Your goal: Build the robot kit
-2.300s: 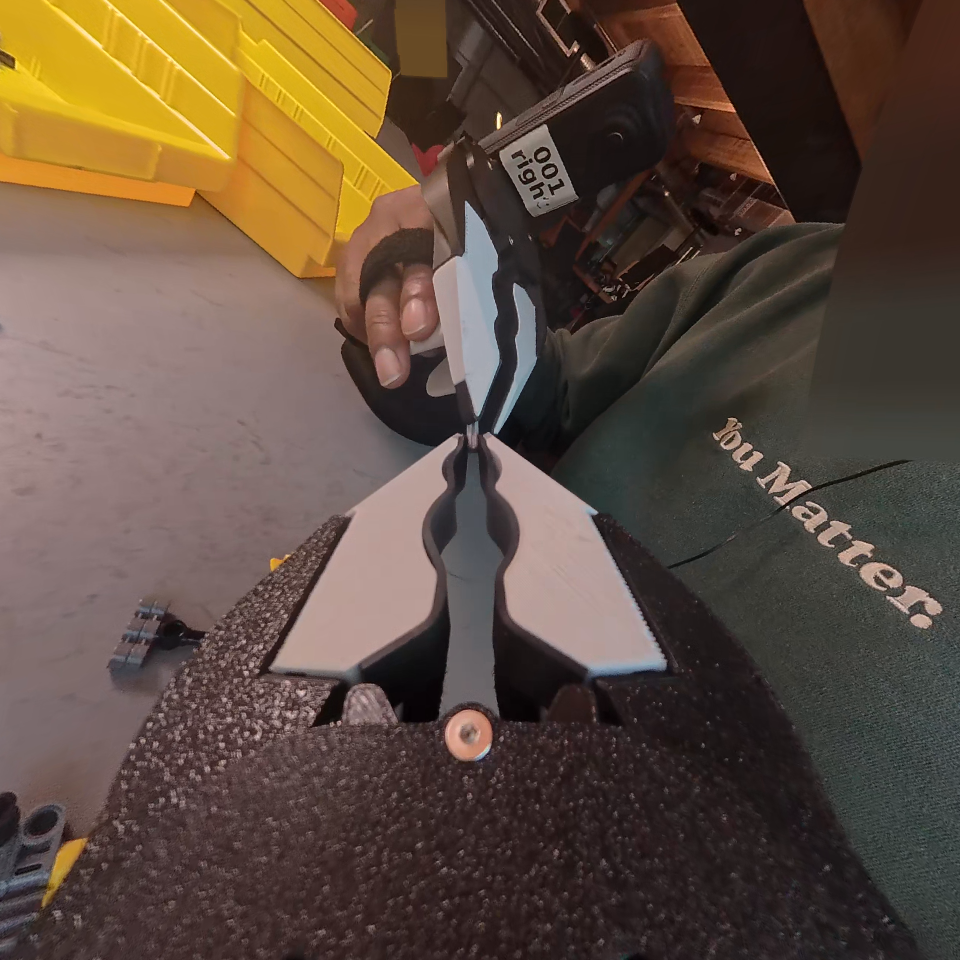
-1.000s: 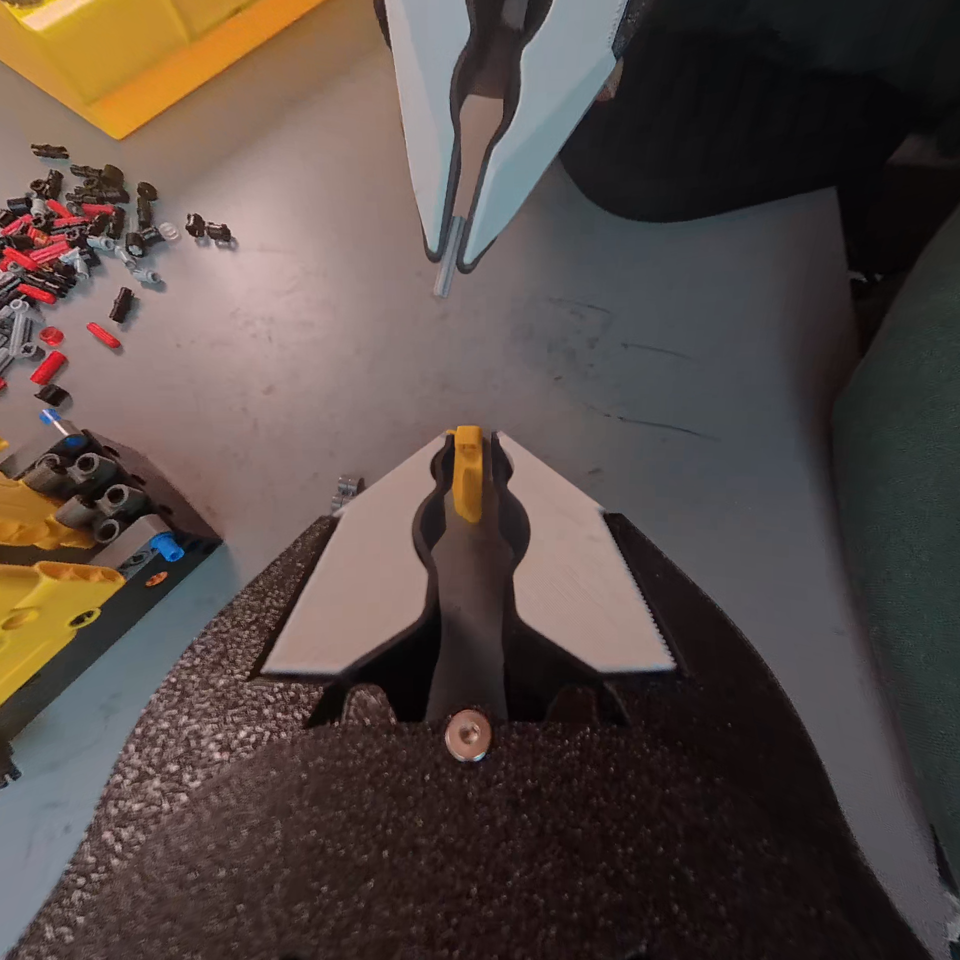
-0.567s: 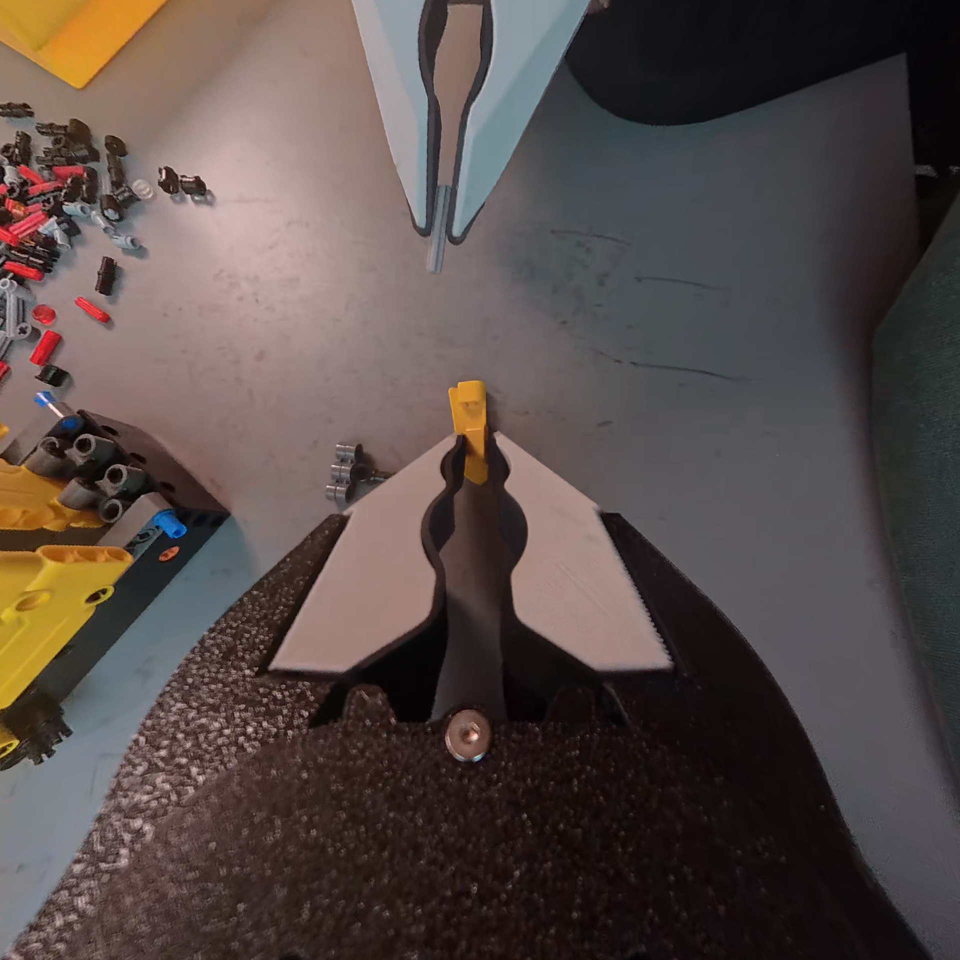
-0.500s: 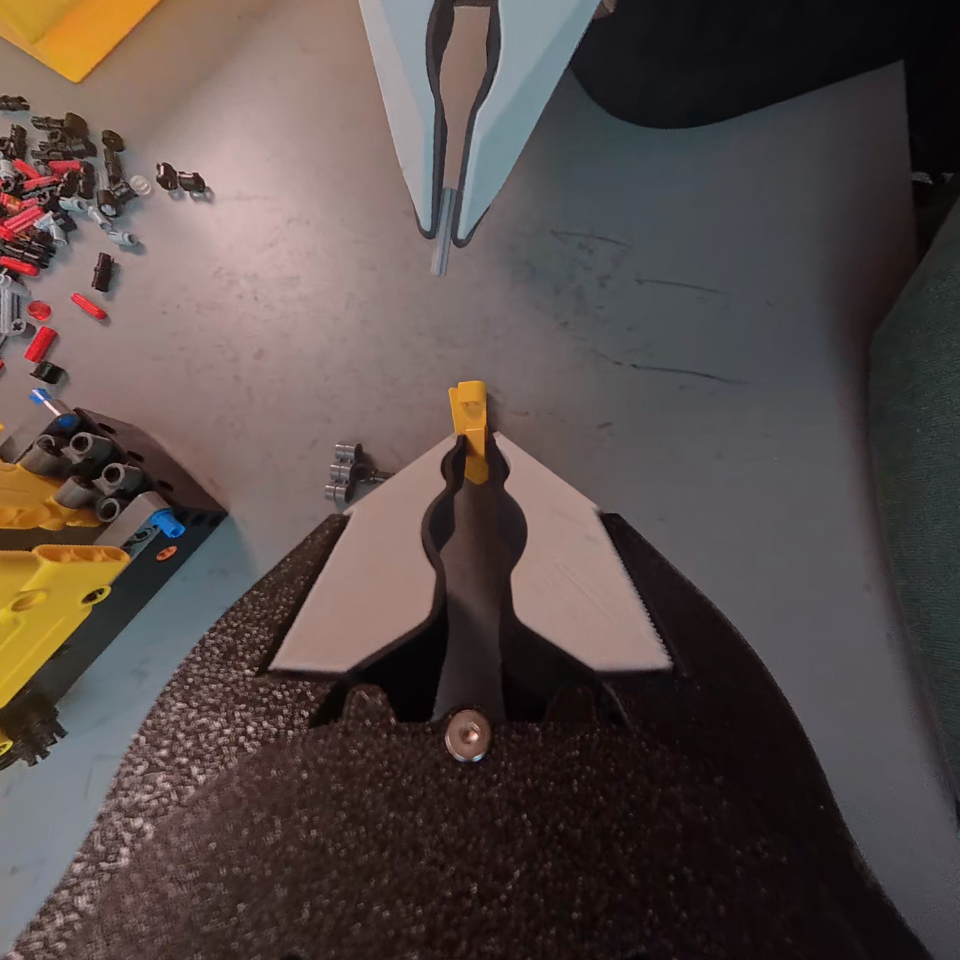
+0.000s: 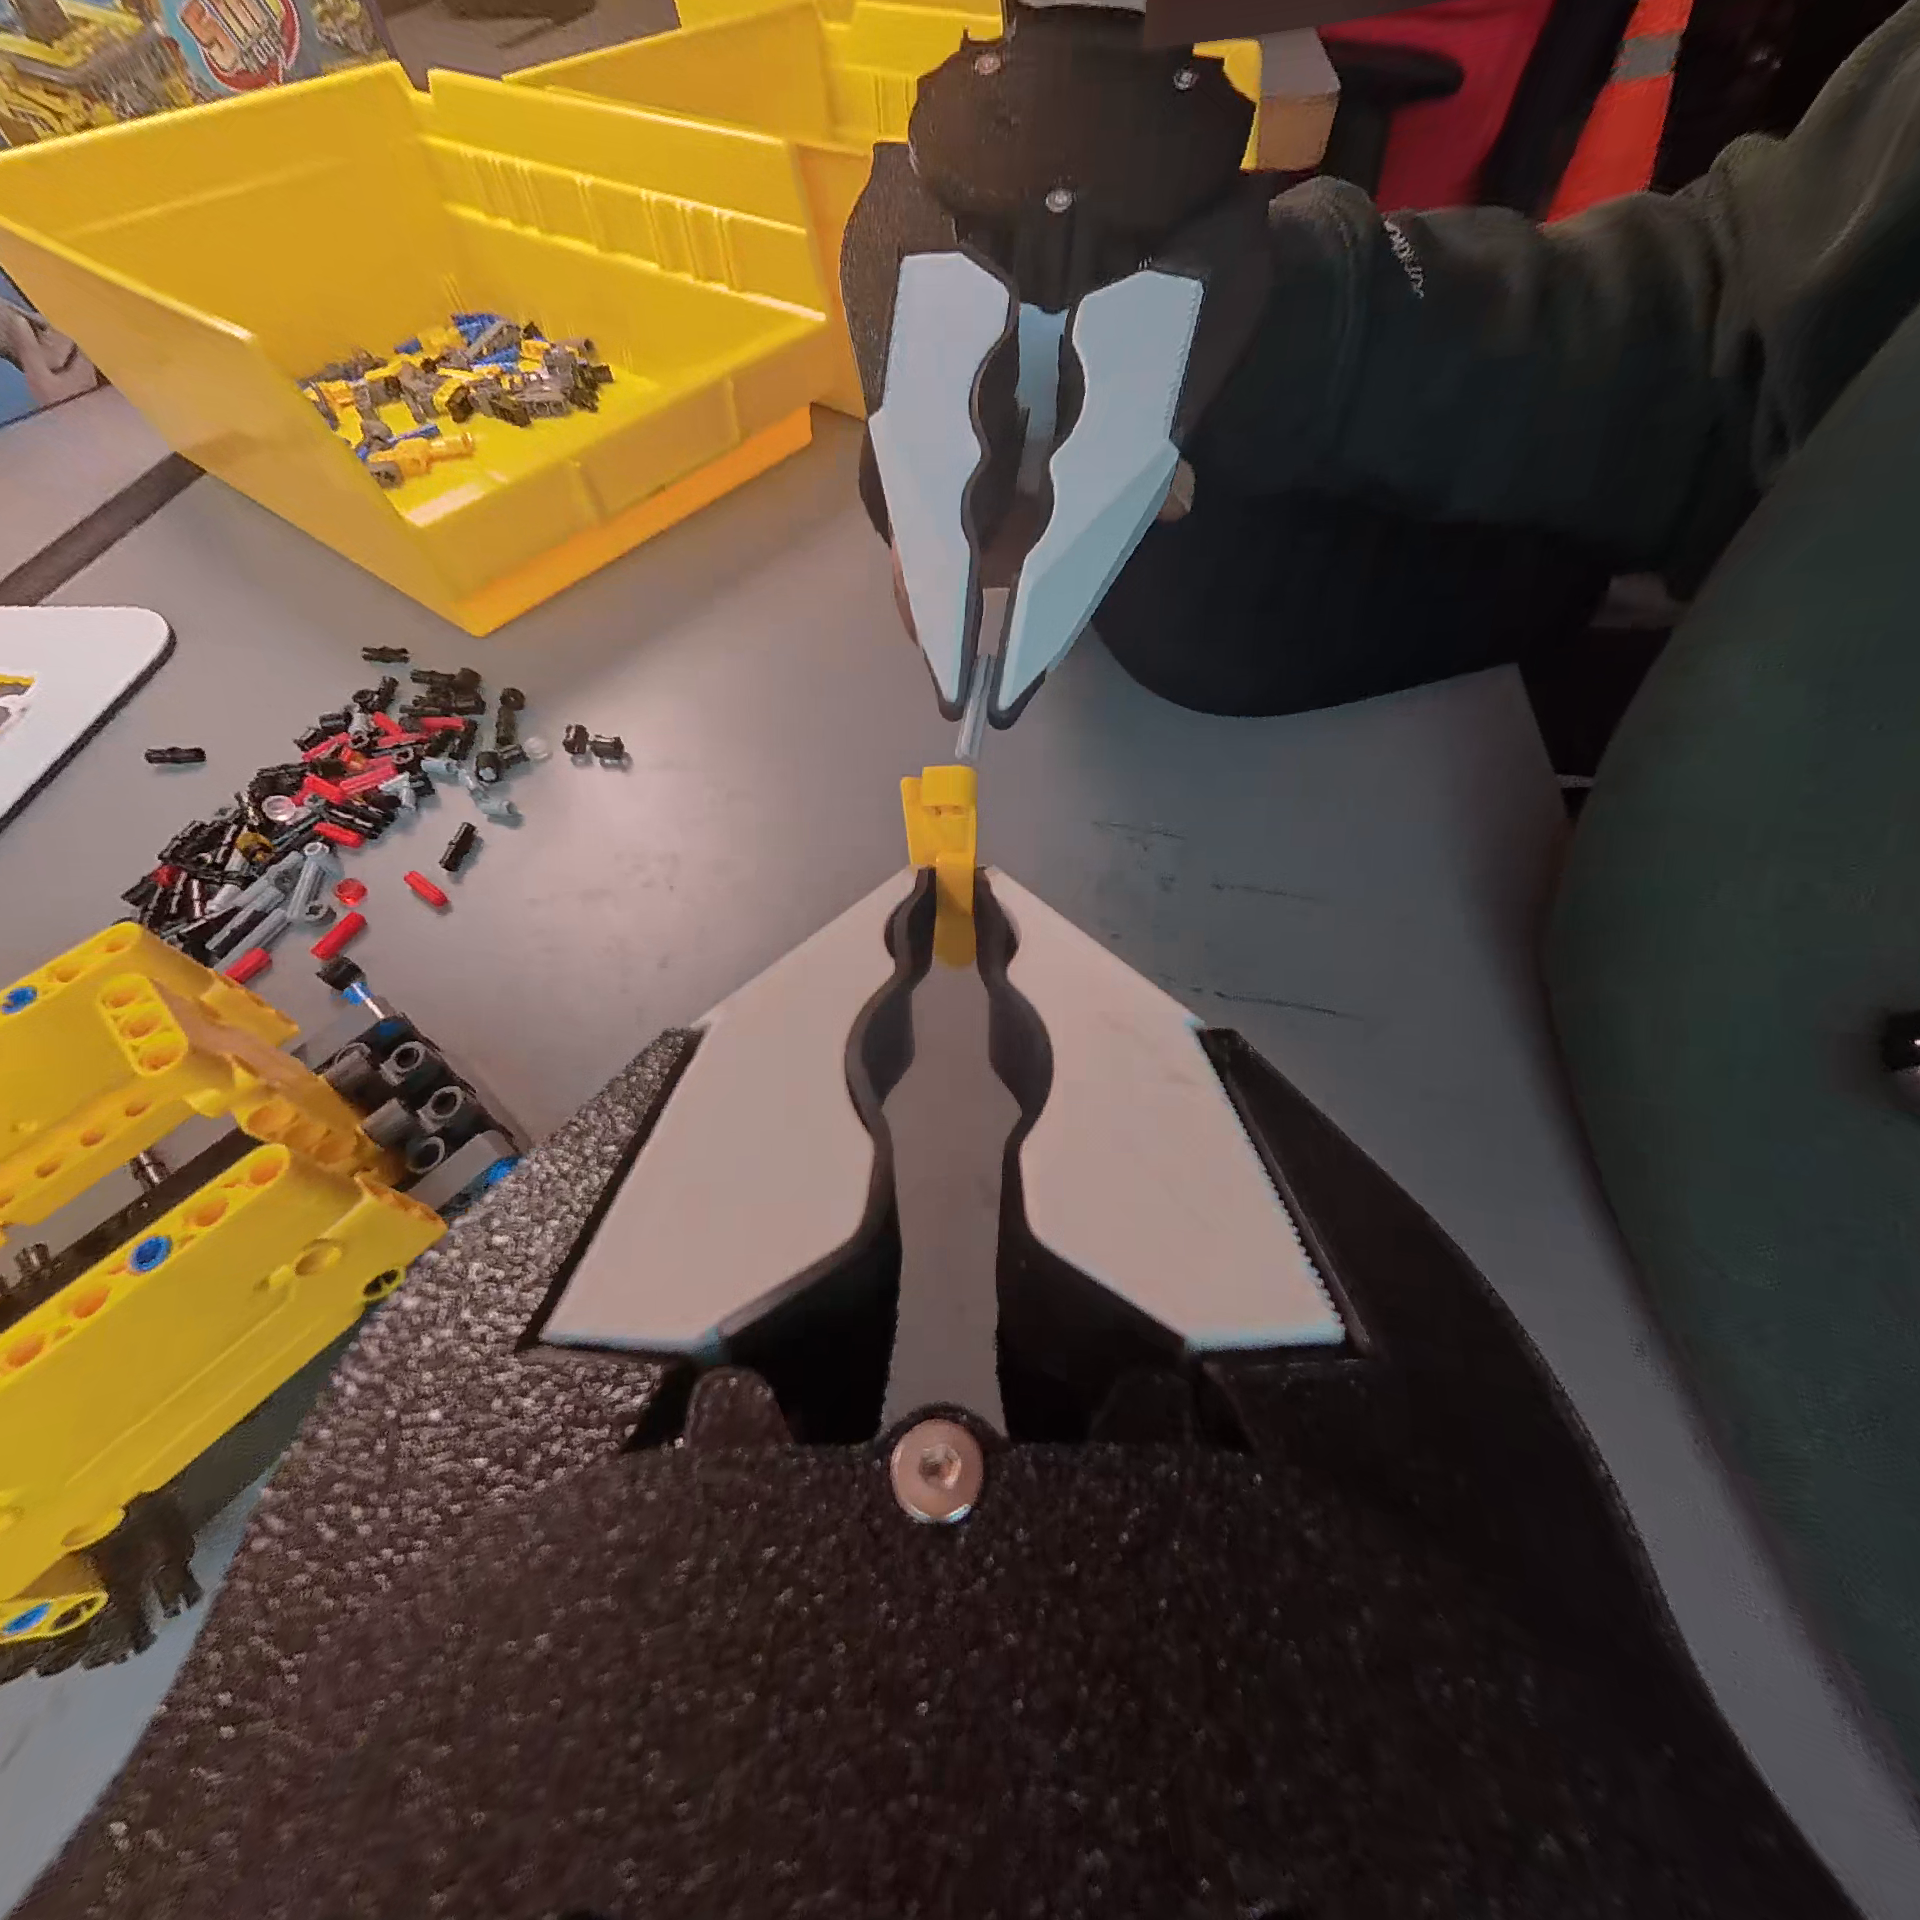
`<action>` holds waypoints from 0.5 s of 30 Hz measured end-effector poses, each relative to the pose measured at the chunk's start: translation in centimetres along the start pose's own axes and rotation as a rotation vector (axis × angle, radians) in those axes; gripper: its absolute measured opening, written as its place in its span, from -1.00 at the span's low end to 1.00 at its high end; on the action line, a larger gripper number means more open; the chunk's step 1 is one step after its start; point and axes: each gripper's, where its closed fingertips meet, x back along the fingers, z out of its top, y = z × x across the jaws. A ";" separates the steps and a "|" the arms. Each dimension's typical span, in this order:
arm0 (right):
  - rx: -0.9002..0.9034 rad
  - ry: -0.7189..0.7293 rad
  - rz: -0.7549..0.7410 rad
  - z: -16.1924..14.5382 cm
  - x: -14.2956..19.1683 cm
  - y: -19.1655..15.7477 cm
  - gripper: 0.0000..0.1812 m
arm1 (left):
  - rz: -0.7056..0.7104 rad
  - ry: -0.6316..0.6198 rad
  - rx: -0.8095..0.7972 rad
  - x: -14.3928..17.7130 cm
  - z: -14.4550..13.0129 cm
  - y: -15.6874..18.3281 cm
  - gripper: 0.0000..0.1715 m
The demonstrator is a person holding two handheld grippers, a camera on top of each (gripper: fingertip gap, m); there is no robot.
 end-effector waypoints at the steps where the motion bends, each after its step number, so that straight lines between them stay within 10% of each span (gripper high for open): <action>1: -0.002 -0.001 -0.002 0.0 0.0 0.1 -0.96 | -0.001 0.008 -0.002 0.0 0.1 0.0 -0.93; 15: 0.009 -0.021 0.042 -0.5 -0.1 -0.8 -0.96 | -0.051 0.012 0.003 -0.2 -0.1 0.9 -0.93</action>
